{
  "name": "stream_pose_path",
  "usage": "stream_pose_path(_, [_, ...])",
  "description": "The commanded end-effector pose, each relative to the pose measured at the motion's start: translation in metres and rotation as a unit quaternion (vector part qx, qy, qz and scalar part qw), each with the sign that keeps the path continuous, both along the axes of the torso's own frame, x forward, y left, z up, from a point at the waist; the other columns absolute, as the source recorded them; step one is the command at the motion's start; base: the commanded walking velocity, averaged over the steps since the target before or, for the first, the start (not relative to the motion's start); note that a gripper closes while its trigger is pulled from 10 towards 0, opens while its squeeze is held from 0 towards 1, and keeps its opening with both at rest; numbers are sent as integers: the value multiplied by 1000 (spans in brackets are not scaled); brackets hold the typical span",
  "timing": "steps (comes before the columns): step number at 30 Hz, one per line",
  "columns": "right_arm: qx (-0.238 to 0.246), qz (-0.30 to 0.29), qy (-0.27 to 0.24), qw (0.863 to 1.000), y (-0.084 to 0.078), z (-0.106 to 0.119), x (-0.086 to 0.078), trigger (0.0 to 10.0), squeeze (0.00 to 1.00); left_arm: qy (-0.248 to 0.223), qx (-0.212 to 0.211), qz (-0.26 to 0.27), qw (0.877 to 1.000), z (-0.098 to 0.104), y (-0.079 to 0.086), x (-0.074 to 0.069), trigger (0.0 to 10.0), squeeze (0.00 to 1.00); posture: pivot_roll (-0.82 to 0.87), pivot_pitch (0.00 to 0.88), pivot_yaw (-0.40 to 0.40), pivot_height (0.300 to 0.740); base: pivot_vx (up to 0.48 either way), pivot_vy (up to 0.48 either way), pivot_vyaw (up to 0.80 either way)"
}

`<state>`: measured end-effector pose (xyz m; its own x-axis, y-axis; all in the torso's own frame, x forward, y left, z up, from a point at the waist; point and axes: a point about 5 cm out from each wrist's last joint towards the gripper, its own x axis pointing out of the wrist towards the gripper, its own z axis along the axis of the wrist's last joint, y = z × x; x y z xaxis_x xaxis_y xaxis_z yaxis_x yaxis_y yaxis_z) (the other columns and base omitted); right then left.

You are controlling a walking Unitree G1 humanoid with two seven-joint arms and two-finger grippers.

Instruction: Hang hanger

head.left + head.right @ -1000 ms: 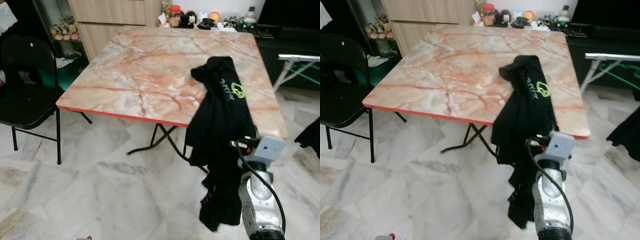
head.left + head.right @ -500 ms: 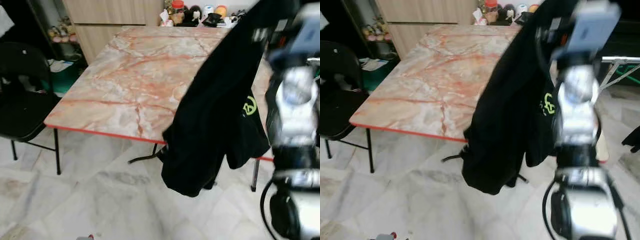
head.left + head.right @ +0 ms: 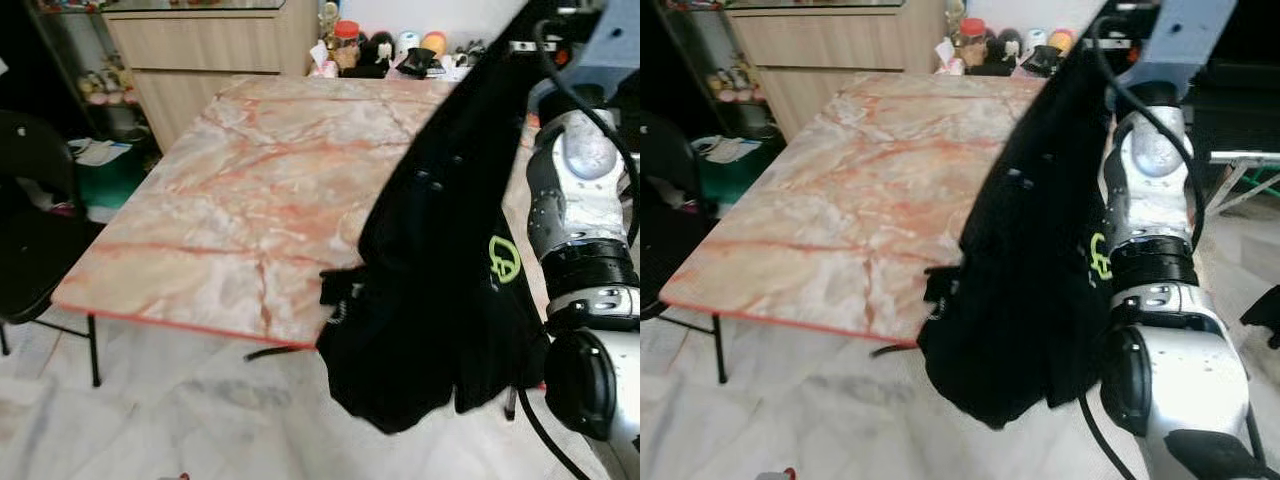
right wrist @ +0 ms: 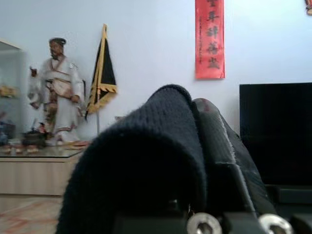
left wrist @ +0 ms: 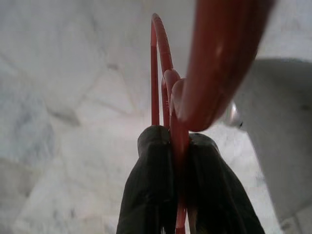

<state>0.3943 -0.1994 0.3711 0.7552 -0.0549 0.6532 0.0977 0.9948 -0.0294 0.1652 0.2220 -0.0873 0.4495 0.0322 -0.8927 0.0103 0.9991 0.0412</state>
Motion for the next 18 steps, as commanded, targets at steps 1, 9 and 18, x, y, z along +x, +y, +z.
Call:
stream_pose_path(1, [-5,11,-28,1000,10,16,-3,10000,0,20,15,2,1000,-2,11,-11,10000,0,-15,130,62,740,375,0,0])
stream_pose_path(9, [16,10,8,1000,4,-6,3,10000,0,26,18,-3,999,-3,11,-13,10000,0,-23,150,59,740,365,0,0])
stream_pose_path(18, [87,-3,85,993,3,-88,-17,10000,0,39,15,-11,999,-5,11,-19,10000,0,-27,184,49,740,29,0,0])
